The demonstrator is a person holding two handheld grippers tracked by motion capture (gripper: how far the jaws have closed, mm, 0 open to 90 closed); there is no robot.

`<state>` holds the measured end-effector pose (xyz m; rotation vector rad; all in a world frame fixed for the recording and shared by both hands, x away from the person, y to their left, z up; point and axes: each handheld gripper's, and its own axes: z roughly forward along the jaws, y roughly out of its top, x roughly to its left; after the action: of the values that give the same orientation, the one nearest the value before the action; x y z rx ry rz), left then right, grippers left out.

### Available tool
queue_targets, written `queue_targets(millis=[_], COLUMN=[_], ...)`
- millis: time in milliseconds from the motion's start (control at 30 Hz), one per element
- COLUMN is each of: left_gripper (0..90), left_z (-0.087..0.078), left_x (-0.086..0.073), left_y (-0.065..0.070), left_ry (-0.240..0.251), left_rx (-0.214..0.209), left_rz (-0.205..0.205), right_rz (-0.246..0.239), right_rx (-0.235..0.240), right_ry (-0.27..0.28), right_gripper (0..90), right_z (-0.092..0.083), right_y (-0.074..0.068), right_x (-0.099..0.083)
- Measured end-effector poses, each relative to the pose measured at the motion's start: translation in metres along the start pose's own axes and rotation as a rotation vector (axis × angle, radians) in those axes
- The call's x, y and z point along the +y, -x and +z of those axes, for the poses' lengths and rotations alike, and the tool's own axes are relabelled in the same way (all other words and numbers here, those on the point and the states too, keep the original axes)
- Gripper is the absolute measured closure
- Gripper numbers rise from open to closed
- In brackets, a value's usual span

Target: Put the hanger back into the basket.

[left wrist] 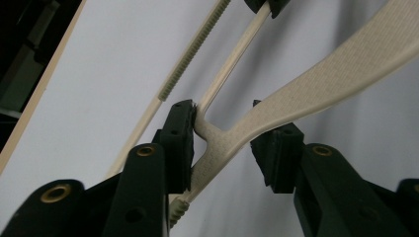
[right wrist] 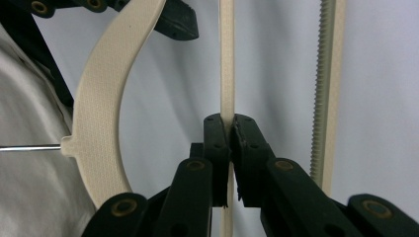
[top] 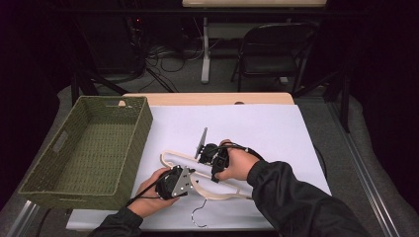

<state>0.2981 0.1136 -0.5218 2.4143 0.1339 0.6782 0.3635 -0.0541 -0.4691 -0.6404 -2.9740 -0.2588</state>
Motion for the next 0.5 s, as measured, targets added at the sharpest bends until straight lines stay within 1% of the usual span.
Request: queue_targets(millis=[67, 100, 133, 167, 200, 233, 333, 433, 467, 500], left_gripper=[66.2, 66.2, 70.3, 70.8, 71.1, 71.2, 71.9, 72.7, 73.2, 73.4], left_z=[0.0000, 0.0001, -0.0008, -0.0012, -0.0021, -0.0025, -0.0025, -0.0020, -0.0020, -0.0018], left_x=[0.0002, 0.0006, 0.0012, 0.0014, 0.0020, 0.0021, 0.0017, 0.0018, 0.0018, 0.0020], left_y=[0.0000, -0.0001, -0.0008, -0.0005, -0.0010, -0.0014, -0.0010, 0.0001, 0.0001, 0.0009], left_ry=[-0.003, 0.000, -0.005, 0.004, 0.001, 0.000, -0.001, -0.001, -0.001, 0.000], left_rx=[0.002, 0.011, 0.014, 0.009, -0.001, -0.007, 0.001, 0.021, 0.021, 0.020], left_rz=[0.003, 0.009, 0.010, -0.001, -0.009, -0.010, -0.004, 0.018, 0.018, 0.033], right_rz=[0.003, -0.001, -0.002, -0.001, -0.002, -0.004, -0.008, -0.009, -0.013, -0.013], right_rx=[0.001, 0.000, 0.000, 0.001, 0.000, 0.004, -0.001, -0.003, -0.002, -0.004], right_ry=[0.001, -0.001, 0.006, 0.007, 0.005, 0.005, 0.006, 0.008, 0.008, 0.005], right_gripper=[85.3, 85.3, 85.5, 85.5, 85.5, 85.5, 85.6, 85.6, 85.6, 85.6], right_z=[-0.0001, -0.0005, -0.0006, -0.0008, -0.0008, -0.0003, 0.0003, 0.0002, 0.0004, 0.0005], right_y=[-0.0003, -0.0004, -0.0010, -0.0011, -0.0015, -0.0019, -0.0032, -0.0028, -0.0023, -0.0023], right_x=[0.0000, 0.0000, -0.0002, -0.0001, 0.0000, -0.0001, 0.0003, 0.0007, 0.0006, 0.0005])
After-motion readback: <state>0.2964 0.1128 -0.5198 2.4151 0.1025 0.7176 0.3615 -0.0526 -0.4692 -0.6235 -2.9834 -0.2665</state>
